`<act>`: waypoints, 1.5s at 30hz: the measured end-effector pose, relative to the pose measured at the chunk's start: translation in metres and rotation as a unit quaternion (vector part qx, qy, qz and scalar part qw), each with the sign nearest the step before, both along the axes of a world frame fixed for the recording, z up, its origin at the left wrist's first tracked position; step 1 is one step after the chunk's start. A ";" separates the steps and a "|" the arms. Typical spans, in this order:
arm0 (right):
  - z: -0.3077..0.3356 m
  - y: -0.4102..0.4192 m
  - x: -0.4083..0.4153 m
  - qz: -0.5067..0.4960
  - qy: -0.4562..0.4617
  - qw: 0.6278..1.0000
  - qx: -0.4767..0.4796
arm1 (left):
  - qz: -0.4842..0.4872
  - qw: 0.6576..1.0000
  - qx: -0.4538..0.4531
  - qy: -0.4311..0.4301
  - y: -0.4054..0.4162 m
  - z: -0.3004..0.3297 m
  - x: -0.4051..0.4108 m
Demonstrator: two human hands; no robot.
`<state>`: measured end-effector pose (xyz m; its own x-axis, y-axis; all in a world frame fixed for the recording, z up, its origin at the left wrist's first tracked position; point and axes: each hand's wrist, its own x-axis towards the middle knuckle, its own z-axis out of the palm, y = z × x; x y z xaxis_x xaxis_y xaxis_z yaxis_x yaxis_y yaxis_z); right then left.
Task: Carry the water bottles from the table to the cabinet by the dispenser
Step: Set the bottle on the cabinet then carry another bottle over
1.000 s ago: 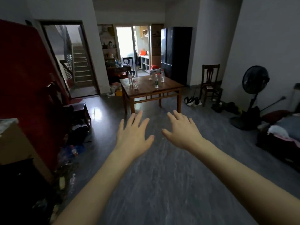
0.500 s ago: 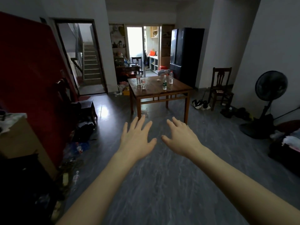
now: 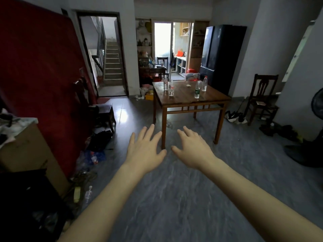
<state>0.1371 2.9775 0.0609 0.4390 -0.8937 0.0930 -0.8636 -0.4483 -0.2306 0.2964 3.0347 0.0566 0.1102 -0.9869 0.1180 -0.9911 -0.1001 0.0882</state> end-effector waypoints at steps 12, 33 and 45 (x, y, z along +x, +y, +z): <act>0.010 -0.155 0.126 0.008 0.000 1.000 0.011 | 0.011 1.000 -0.005 0.005 -0.147 0.006 0.132; -0.003 -0.515 0.270 0.063 0.027 0.997 0.035 | 0.112 0.994 0.009 -0.007 -0.474 -0.014 0.284; -0.015 -0.671 0.365 0.124 0.059 0.988 0.072 | 0.111 0.994 0.001 0.001 -0.634 -0.032 0.369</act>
